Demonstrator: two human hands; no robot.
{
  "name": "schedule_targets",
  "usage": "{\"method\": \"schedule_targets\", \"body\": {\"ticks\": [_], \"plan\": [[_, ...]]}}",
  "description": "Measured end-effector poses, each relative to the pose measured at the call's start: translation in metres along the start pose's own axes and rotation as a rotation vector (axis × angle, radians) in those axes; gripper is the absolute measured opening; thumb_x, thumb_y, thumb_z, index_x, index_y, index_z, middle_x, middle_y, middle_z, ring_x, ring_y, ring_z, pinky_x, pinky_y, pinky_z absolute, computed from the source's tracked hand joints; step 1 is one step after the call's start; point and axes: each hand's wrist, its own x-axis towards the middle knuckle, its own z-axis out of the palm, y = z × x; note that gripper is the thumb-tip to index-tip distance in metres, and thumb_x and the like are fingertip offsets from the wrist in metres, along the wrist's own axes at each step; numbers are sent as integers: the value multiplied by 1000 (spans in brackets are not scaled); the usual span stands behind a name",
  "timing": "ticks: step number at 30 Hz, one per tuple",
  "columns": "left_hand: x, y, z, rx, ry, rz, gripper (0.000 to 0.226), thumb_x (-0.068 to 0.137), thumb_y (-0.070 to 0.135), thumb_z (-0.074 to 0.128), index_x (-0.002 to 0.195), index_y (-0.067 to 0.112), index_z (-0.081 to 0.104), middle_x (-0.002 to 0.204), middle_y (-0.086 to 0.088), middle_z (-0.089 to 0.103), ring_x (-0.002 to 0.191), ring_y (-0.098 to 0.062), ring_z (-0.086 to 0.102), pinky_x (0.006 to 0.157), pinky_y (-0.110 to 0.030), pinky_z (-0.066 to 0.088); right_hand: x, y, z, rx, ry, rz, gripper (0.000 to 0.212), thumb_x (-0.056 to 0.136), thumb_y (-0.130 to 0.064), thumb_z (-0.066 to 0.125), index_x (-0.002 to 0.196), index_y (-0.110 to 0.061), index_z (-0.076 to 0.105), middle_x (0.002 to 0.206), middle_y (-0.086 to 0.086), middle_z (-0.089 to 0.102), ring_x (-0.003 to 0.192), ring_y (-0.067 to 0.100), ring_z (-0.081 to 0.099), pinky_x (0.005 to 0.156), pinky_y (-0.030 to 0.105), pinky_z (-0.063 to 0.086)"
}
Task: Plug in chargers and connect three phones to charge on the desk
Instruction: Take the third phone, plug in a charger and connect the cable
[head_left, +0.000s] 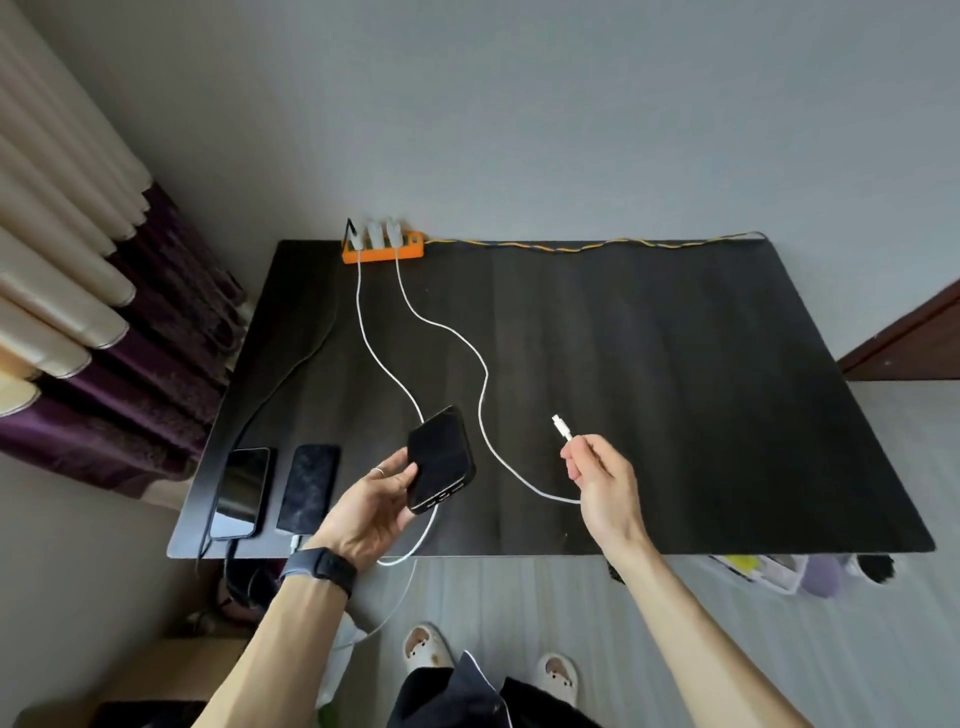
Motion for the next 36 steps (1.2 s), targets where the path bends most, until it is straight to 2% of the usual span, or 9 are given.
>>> {"method": "schedule_targets", "body": {"ticks": [2,5,9,11,15,19,25,29,36], "plan": [[-6,-14,15,-20,14,39,42,83,0,53,123,4,60,102,-12,75,83,-18,75,75,-27,60,0,0,-16,139,-37,57,33,104,-17,47,76,-4,58,73,2,48,70,12,40,67,23,37],[-11,-32,28,-112,93,32,30,95,-4,42,119,3,59,93,-11,76,74,-17,75,58,-24,61,-3,2,-31,210,-83,96,33,104,-16,47,74,-8,57,71,0,45,62,11,36,57,13,33],[-11,-59,43,-230,192,26,42,95,3,51,137,-1,50,121,-18,65,101,-25,67,69,-29,62,-6,8,-49,103,-132,75,29,101,-18,50,75,-9,58,64,-7,44,60,10,37,61,22,34],[-12,-68,51,-293,239,14,42,95,3,53,137,-4,49,123,-20,62,104,-26,65,74,-30,61,-14,10,-51,-51,-147,-29,25,101,-22,50,80,-12,60,61,-6,43,59,10,38,60,23,35],[-20,-78,67,-343,279,7,25,95,-2,55,118,-9,59,107,-24,70,83,-29,75,67,-32,62,-35,12,-46,-288,-184,-359,25,102,-31,50,82,-17,58,59,2,49,52,14,40,53,23,36],[-25,-82,71,-346,281,14,25,93,-5,56,117,-12,60,115,-25,68,103,-30,71,77,-33,61,-47,22,-29,-450,-178,-507,38,99,-36,39,73,-13,54,64,-4,55,63,18,49,64,35,42],[-30,-77,66,-324,258,9,33,93,-4,57,125,-12,56,116,-24,68,110,-30,68,87,-37,58,-62,16,-10,-360,-240,-357,34,103,-23,41,73,-12,52,55,-11,49,58,10,45,58,20,31],[-33,-75,64,-324,242,14,36,92,-6,58,127,-12,53,113,-26,69,105,-32,70,76,-36,62,-66,7,-2,-350,-240,-342,34,104,-18,42,71,-14,49,57,-20,53,53,8,44,54,15,32],[-40,-76,58,-283,269,20,35,93,-7,55,127,-11,52,113,-28,69,107,-36,69,74,-37,62,-67,4,5,-437,-229,-384,34,102,-22,47,69,-15,50,51,-7,45,51,9,44,52,16,31]]}}
